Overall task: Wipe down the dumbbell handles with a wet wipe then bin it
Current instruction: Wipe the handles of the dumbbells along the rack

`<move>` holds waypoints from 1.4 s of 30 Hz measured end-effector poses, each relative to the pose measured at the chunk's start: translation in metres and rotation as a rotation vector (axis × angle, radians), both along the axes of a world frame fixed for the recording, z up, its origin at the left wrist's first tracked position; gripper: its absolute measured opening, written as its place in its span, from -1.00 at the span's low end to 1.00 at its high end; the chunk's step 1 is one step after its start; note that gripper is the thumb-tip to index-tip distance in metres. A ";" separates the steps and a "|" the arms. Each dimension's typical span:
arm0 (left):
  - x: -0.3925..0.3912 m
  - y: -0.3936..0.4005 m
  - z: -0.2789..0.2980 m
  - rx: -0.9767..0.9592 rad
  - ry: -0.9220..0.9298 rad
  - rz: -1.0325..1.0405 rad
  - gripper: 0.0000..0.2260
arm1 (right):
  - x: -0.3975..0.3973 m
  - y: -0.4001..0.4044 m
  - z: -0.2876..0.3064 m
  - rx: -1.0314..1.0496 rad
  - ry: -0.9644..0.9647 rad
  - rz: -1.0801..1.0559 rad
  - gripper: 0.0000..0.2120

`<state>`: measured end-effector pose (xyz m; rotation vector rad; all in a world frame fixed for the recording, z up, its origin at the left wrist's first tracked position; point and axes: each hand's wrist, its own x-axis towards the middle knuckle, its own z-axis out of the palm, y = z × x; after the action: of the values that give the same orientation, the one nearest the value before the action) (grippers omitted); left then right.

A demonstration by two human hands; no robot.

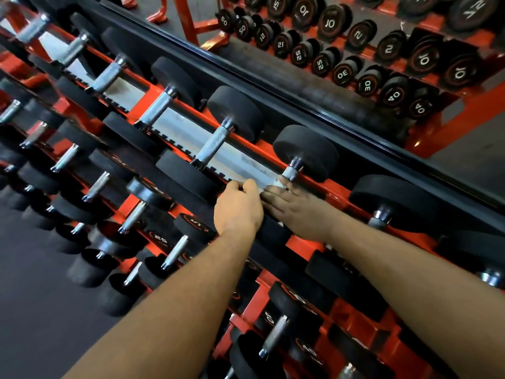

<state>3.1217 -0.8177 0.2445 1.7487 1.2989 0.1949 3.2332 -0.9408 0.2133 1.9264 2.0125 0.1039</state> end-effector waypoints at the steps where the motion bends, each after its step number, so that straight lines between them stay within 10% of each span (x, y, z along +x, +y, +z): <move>1: 0.000 0.000 0.000 -0.001 -0.003 -0.002 -0.69 | -0.001 0.008 0.002 -0.028 0.022 -0.010 -0.53; 6: 0.001 0.000 0.001 -0.002 -0.004 -0.012 -0.68 | -0.011 0.057 0.029 -0.131 0.104 -0.177 -0.76; 23: 0.000 0.002 0.000 0.010 0.022 -0.036 -0.68 | 0.000 0.000 -0.006 0.099 -0.004 -0.005 -0.51; 29: 0.001 0.002 0.002 0.013 0.019 -0.048 -0.68 | -0.012 0.063 0.041 -0.224 0.129 -0.232 -0.82; 36: 0.000 0.003 -0.001 0.013 0.015 -0.040 -0.70 | 0.005 0.012 -0.003 0.076 -0.032 -0.042 -0.66; 42: 0.002 0.003 0.001 0.015 0.019 -0.054 -0.70 | -0.004 0.054 0.033 -0.123 0.230 -0.302 -0.77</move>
<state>3.1233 -0.8145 0.2452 1.8001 1.2647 0.1579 3.2297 -0.8865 0.2460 2.2169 1.7838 -0.3228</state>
